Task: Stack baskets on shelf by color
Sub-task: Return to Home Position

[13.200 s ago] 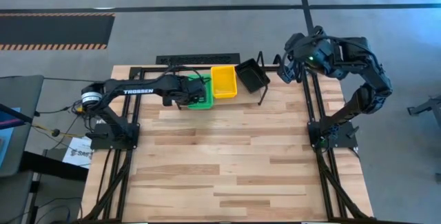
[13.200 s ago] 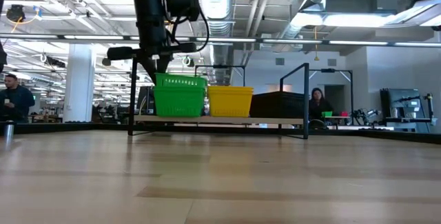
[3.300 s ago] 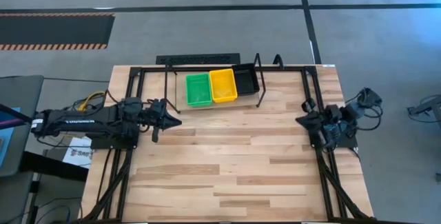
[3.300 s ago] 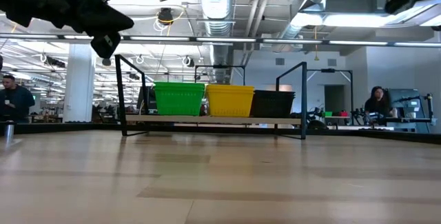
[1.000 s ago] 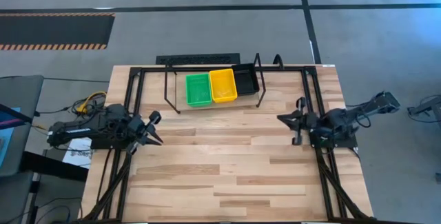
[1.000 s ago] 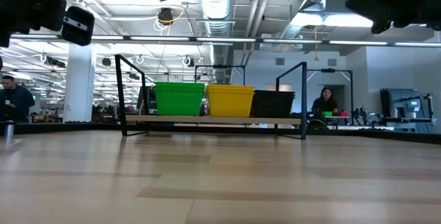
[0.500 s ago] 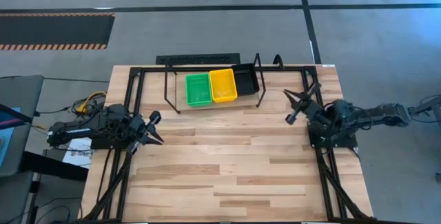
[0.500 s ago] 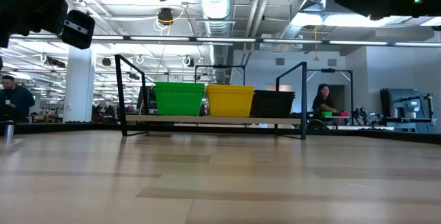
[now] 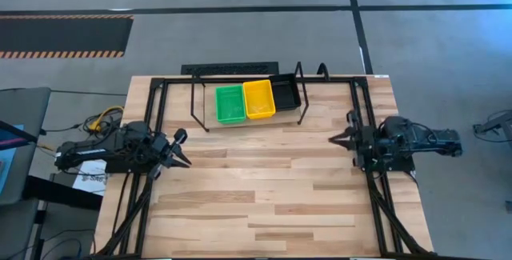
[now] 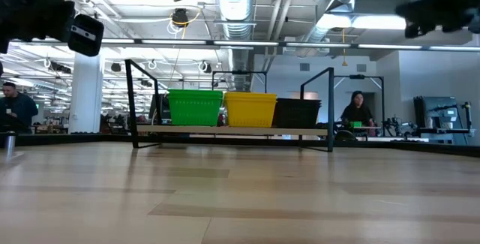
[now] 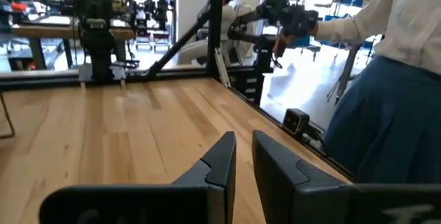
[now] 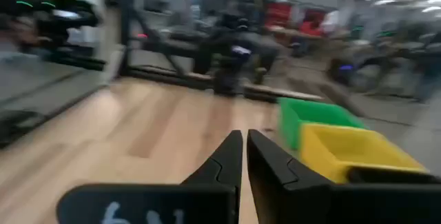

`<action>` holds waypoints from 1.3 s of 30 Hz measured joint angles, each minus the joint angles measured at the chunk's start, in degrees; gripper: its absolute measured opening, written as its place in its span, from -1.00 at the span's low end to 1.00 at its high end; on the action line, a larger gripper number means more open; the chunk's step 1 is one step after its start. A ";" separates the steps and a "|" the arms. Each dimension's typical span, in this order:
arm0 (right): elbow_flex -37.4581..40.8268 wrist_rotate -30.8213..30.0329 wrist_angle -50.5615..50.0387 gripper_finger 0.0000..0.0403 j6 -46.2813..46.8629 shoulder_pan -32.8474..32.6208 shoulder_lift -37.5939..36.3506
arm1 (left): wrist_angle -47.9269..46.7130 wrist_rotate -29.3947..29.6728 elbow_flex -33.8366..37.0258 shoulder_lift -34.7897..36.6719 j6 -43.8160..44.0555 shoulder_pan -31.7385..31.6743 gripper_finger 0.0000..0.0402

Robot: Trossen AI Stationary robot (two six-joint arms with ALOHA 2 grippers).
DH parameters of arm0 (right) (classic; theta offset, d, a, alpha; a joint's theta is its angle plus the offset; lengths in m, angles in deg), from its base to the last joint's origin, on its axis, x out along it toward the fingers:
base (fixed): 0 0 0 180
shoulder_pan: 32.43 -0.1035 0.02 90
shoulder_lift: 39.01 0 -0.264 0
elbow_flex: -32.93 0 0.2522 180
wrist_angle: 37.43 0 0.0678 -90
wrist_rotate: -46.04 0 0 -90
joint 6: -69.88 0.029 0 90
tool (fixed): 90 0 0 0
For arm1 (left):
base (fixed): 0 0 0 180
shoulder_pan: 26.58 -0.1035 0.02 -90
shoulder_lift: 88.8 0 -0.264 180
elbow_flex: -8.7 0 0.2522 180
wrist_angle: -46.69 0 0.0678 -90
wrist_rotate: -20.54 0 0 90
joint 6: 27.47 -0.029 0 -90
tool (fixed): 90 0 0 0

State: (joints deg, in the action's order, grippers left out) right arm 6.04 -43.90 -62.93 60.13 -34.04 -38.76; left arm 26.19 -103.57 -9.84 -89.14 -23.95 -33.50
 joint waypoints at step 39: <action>12.73 5.91 15.18 -0.79 4.83 4.76 -0.04 | 8.44 -1.33 3.17 0.09 1.71 0.07 -0.82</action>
State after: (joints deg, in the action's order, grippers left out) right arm 18.77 -37.98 -47.75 64.96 -29.28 -38.81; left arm 34.62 -104.90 -6.67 -89.05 -22.24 -33.43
